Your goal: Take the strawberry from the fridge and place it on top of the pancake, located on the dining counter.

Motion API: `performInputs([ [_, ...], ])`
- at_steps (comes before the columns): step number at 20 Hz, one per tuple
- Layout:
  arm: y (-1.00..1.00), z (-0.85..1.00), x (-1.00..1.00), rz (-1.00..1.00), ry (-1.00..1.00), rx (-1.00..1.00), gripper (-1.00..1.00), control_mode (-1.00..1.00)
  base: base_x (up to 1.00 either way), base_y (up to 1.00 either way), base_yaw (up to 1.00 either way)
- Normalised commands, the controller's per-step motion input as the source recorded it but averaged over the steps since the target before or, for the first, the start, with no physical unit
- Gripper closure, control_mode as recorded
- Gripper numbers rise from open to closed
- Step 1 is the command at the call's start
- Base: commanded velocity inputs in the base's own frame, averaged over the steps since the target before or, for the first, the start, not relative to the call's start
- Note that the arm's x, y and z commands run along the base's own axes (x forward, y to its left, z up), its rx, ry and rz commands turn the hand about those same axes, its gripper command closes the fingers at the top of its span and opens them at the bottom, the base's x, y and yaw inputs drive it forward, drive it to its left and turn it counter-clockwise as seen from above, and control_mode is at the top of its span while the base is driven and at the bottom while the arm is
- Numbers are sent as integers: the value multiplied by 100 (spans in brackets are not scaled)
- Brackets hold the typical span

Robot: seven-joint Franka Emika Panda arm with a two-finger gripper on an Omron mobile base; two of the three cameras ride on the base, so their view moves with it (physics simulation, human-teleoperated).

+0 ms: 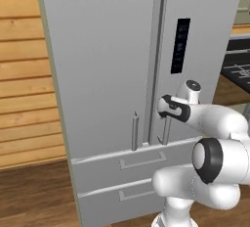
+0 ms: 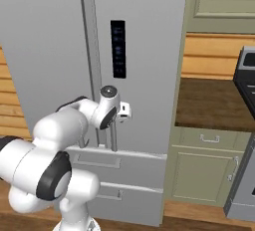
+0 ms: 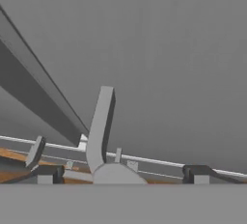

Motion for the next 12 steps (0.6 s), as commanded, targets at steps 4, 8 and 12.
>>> performInputs([
  [4, 0, -6, 0, 0, 0, 0, 100, -100, 0, 0, 0],
  [8, -1, 0, -3, 0, -2, 0, 100, -100, 0, 0, 0],
  [12, -38, 0, -33, -3, 0, 1, 100, -100, 0, 0, 0],
])
